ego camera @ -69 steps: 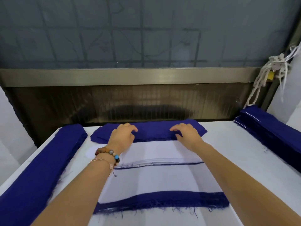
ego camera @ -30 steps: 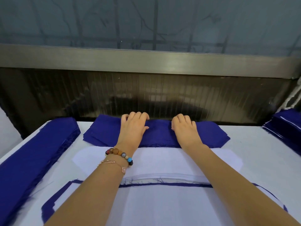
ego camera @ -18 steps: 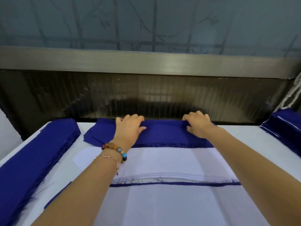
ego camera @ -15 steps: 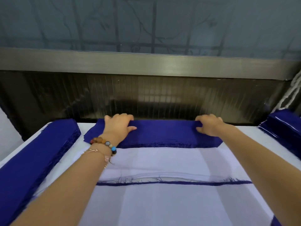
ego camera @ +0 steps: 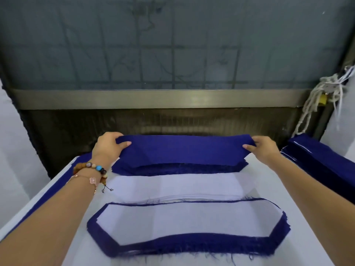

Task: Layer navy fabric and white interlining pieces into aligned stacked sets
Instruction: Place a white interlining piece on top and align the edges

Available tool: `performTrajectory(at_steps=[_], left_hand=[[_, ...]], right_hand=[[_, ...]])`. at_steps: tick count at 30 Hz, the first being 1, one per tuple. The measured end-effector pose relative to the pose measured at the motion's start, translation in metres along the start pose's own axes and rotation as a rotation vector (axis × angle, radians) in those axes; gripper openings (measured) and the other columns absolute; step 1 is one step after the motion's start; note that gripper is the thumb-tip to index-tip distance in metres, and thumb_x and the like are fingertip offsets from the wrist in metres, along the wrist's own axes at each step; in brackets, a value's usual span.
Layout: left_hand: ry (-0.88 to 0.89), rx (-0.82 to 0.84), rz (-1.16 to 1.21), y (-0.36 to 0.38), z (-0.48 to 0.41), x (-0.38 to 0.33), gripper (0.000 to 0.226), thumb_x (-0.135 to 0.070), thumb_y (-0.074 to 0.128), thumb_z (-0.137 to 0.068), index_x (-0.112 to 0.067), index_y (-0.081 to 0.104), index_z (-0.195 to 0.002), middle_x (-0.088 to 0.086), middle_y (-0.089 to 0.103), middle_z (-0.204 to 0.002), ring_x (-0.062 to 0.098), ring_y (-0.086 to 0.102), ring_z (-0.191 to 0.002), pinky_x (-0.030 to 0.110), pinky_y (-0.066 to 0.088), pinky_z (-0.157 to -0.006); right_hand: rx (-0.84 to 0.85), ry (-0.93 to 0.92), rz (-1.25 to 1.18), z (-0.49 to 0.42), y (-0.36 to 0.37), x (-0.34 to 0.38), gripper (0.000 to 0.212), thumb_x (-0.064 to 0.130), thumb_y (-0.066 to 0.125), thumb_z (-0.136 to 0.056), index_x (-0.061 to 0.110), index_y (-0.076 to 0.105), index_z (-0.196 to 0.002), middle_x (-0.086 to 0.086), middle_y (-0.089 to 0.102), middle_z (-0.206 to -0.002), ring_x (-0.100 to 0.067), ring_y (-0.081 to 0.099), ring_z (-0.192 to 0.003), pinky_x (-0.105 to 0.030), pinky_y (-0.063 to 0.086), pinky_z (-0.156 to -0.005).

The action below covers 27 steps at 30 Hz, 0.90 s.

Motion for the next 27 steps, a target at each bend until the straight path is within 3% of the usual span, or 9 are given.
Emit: performTrajectory(at_steps=[4,6,8,11,13,16,19,23,27], left_hand=[[-0.031,-0.029,0.185,-0.017,0.041,-0.002,0.03,-0.025,0.068,-0.089,-0.001,0.066,-0.108,0.014,0.068,-0.101,0.032,0.063,-0.097,0.032,0.049,-0.072],[-0.069,0.001,0.246,-0.022,0.063,0.003,0.029,-0.026,0.069,-0.087,0.001,0.067,-0.096,0.018,0.068,-0.091,0.034,0.064,-0.09,0.037,0.048,-0.07],[-0.11,0.042,0.249,-0.024,0.081,0.011,0.033,-0.03,0.07,-0.086,0.002,0.067,-0.094,0.02,0.068,-0.092,0.036,0.064,-0.09,0.045,0.049,-0.078],[-0.145,0.091,0.229,-0.021,0.106,0.02,0.035,-0.029,0.073,-0.084,0.004,0.064,-0.082,0.022,0.063,-0.083,0.04,0.061,-0.085,0.043,0.045,-0.071],[-0.166,0.108,0.222,-0.017,0.118,0.028,0.037,-0.027,0.075,-0.083,0.009,0.065,-0.085,0.027,0.061,-0.084,0.041,0.061,-0.086,0.045,0.047,-0.074],[-0.191,0.179,0.173,-0.011,0.133,0.043,0.033,-0.028,0.074,-0.085,-0.003,0.062,-0.068,0.015,0.059,-0.068,0.026,0.056,-0.066,0.034,0.041,-0.06],[-0.183,0.204,0.116,0.001,0.145,0.058,0.027,-0.03,0.071,-0.086,-0.006,0.063,-0.077,0.01,0.063,-0.081,0.021,0.057,-0.073,0.029,0.041,-0.063],[-0.133,-0.014,0.238,0.019,0.167,0.068,0.022,-0.027,0.065,-0.091,-0.013,0.061,-0.107,-0.002,0.057,-0.1,0.016,0.053,-0.094,0.028,0.041,-0.078],[-0.105,-0.134,0.316,0.023,0.176,0.072,0.019,-0.018,0.061,-0.094,-0.019,0.057,-0.112,0.001,0.06,-0.104,0.018,0.055,-0.091,0.032,0.046,-0.074]], right_hand=[[0.005,0.023,-0.076,0.031,-0.026,-0.009,0.021,0.023,0.064,-0.091,0.012,0.059,-0.075,-0.008,0.063,-0.075,-0.026,0.059,-0.073,-0.035,0.044,-0.068],[0.044,0.041,-0.075,0.05,-0.034,-0.016,0.021,0.023,0.065,-0.091,0.007,0.061,-0.077,-0.011,0.063,-0.076,-0.026,0.059,-0.072,-0.034,0.043,-0.066],[0.112,0.05,-0.014,0.069,-0.039,-0.025,0.021,0.023,0.066,-0.09,0.005,0.062,-0.079,-0.01,0.063,-0.077,-0.024,0.057,-0.073,-0.032,0.042,-0.067],[0.208,0.101,0.051,0.094,-0.041,-0.041,0.02,0.024,0.066,-0.09,0.004,0.068,-0.09,-0.011,0.065,-0.089,-0.025,0.059,-0.082,-0.03,0.042,-0.071],[0.254,0.137,0.071,0.107,-0.04,-0.051,0.025,0.027,0.066,-0.09,0.003,0.069,-0.099,-0.011,0.066,-0.096,-0.026,0.06,-0.09,-0.032,0.045,-0.079],[0.301,0.165,0.1,0.124,-0.035,-0.06,0.025,0.028,0.064,-0.091,0.007,0.066,-0.105,-0.008,0.065,-0.104,-0.022,0.06,-0.093,-0.028,0.046,-0.079],[0.285,0.139,0.123,0.141,-0.024,-0.065,0.019,0.026,0.062,-0.092,0.011,0.065,-0.101,-0.007,0.066,-0.104,-0.018,0.056,-0.086,-0.023,0.042,-0.067],[0.094,0.088,-0.028,0.167,-0.006,-0.078,0.014,0.022,0.055,-0.094,0.015,0.058,-0.106,-0.002,0.064,-0.1,-0.02,0.059,-0.09,-0.033,0.048,-0.078],[-0.014,0.008,-0.07,0.18,0.002,-0.086,0.017,0.016,0.05,-0.096,0.019,0.051,-0.112,0.003,0.062,-0.088,-0.011,0.06,-0.078,-0.025,0.046,-0.063]])
Point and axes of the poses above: each hand's wrist, its own z-axis away from the middle knuckle, its own y-axis out of the palm, x = y × z, the point moved 1 cm from there along -z, towards the middle knuckle
